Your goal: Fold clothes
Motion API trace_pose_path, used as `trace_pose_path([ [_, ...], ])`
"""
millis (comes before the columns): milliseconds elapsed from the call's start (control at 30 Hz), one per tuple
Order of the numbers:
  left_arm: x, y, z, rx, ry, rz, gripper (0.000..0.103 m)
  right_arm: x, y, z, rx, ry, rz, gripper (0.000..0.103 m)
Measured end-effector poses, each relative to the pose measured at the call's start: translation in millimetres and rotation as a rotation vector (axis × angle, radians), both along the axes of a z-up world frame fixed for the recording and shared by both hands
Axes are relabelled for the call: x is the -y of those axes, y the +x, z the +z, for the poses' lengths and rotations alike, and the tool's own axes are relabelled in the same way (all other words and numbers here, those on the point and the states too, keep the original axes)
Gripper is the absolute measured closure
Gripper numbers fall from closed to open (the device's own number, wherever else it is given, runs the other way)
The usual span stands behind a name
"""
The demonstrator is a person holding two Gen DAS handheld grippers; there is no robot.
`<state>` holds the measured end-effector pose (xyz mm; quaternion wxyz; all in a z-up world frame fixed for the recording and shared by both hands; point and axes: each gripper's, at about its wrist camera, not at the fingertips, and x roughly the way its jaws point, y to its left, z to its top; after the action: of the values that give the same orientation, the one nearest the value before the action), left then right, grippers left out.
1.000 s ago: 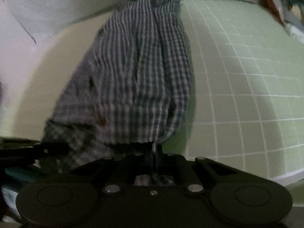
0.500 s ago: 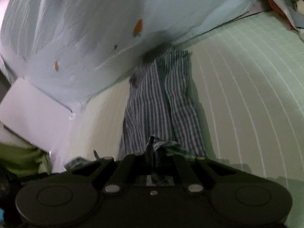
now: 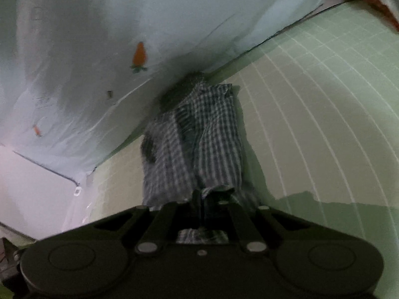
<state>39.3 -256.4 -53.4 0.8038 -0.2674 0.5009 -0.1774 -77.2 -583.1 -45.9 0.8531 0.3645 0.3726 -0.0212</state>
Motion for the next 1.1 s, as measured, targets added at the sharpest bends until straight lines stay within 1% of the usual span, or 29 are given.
trace_pose_path([
  [33, 1, 10, -3, -0.019, 0.006, 0.016, 0.082, 2, 10, -2, -0.003, -0.02, -0.012, 0.098],
  [67, -1, 16, -3, -0.028, 0.003, 0.024, 0.078, 5, 14, 0, 0.011, -0.049, -0.046, 0.093],
  [100, -4, 19, -1, -0.024, -0.003, 0.033, 0.066, 8, 15, 4, 0.033, -0.082, -0.091, 0.077],
  [133, -10, 17, 3, -0.002, -0.013, 0.044, 0.049, 12, 13, 9, 0.066, -0.109, -0.139, 0.064],
  [167, -18, 13, 6, 0.029, -0.019, 0.06, 0.039, 16, 6, 14, 0.093, -0.132, -0.185, 0.039],
  [200, -24, 8, 8, 0.052, -0.011, 0.077, 0.025, 20, -2, 18, 0.115, -0.155, -0.229, 0.034],
  [233, -31, 1, 9, 0.067, 0.009, 0.095, 0.022, 22, -9, 18, 0.111, -0.173, -0.241, 0.034],
  [267, -39, -6, 7, 0.067, 0.032, 0.11, 0.022, 23, -16, 16, 0.093, -0.189, -0.236, 0.034],
  [333, -51, -21, -3, 0.03, 0.061, 0.122, 0.022, 25, -29, 13, 0.056, -0.221, -0.225, 0.034],
  [367, -57, -28, -9, 0.009, 0.072, 0.127, 0.022, 24, -36, 8, 0.034, -0.216, -0.21, 0.034],
  [433, -65, -41, -29, -0.067, 0.066, 0.129, 0.022, 18, -48, -7, -0.011, -0.174, -0.167, 0.034],
  [467, -67, -48, -40, -0.115, 0.059, 0.135, 0.022, 13, -53, -14, -0.029, -0.142, -0.146, 0.034],
  [533, -67, -58, -56, -0.179, 0.033, 0.14, 0.022, 2, -59, -30, -0.063, -0.072, -0.102, 0.033],
  [600, -62, -65, -61, -0.187, 0.01, 0.125, 0.022, -11, -59, -41, -0.099, -0.032, -0.056, 0.033],
  [667, -54, -70, -63, -0.18, 0.001, 0.108, 0.023, -20, -57, -47, -0.123, -0.022, -0.014, 0.034],
  [700, -51, -71, -62, -0.169, 0.002, 0.094, 0.024, -22, -57, -50, -0.132, -0.021, 0.004, 0.041],
  [733, -47, -73, -61, -0.157, 0.002, 0.079, 0.035, -25, -56, -52, -0.141, -0.019, 0.022, 0.049],
  [767, -43, -74, -60, -0.148, 0.004, 0.067, 0.044, -27, -56, -55, -0.146, -0.012, 0.038, 0.076],
  [800, -39, -75, -60, -0.149, 0.011, 0.057, 0.064, -28, -59, -57, -0.147, -0.011, 0.049, 0.089],
  [833, -37, -77, -60, -0.153, 0.017, 0.043, 0.084, -30, -64, -56, -0.143, -0.016, 0.055, 0.092],
  [867, -34, -79, -59, -0.153, 0.02, 0.036, 0.085, -30, -68, -54, -0.136, -0.023, 0.06, 0.097],
  [967, -31, -96, -55, -0.156, 0.028, 0.005, 0.088, -31, -81, -46, -0.134, -0.048, 0.066, 0.099],
  [1100, -33, -131, -53, -0.177, 0.025, -0.029, 0.088, -31, -109, -40, -0.17, -0.06, 0.071, 0.099],
])
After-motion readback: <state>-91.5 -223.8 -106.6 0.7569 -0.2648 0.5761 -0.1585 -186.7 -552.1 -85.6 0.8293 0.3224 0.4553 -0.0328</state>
